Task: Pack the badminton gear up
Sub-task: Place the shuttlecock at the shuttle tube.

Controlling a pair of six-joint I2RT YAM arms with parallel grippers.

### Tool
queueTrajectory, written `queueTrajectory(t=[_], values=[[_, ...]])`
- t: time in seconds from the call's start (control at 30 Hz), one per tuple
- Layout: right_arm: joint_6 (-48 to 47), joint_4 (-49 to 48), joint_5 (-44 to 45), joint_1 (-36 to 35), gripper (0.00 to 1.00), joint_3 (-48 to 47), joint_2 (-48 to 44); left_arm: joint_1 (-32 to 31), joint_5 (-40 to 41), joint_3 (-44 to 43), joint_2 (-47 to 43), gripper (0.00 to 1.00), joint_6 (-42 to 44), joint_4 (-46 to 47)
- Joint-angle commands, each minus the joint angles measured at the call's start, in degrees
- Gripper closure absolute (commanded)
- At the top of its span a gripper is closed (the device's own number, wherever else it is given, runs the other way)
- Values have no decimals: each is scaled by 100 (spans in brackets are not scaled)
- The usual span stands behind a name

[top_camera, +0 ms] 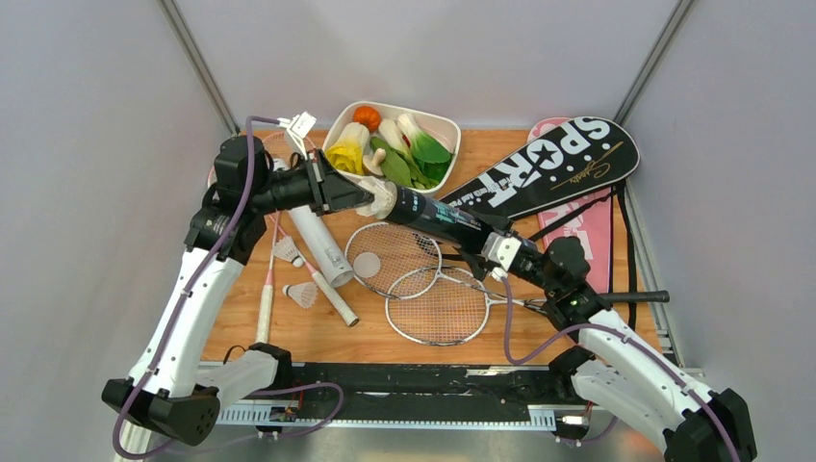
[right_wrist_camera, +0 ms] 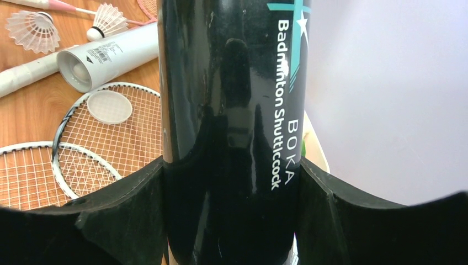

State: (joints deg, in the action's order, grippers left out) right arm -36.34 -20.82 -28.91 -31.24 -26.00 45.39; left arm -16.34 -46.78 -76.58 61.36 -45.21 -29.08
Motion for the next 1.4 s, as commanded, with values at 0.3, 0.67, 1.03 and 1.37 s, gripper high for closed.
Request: queueTrajectory(t=[0.3,0.67,1.03,1.37], values=[[-95,-202,-840,-90,39,-599,278,27,-424,606,-58,72,129,609],[106,-572,-1003,-262,39,-582,468,-235,431,499,-62,47,1741,-734],[-75,-383,-644,-497,39,-441,383,-401,1883,-668,-37,46,2404,-2292],[10,-362,-669,-490,39,-406,272,-405,1787,-1441,-48,44,2085,-2448]])
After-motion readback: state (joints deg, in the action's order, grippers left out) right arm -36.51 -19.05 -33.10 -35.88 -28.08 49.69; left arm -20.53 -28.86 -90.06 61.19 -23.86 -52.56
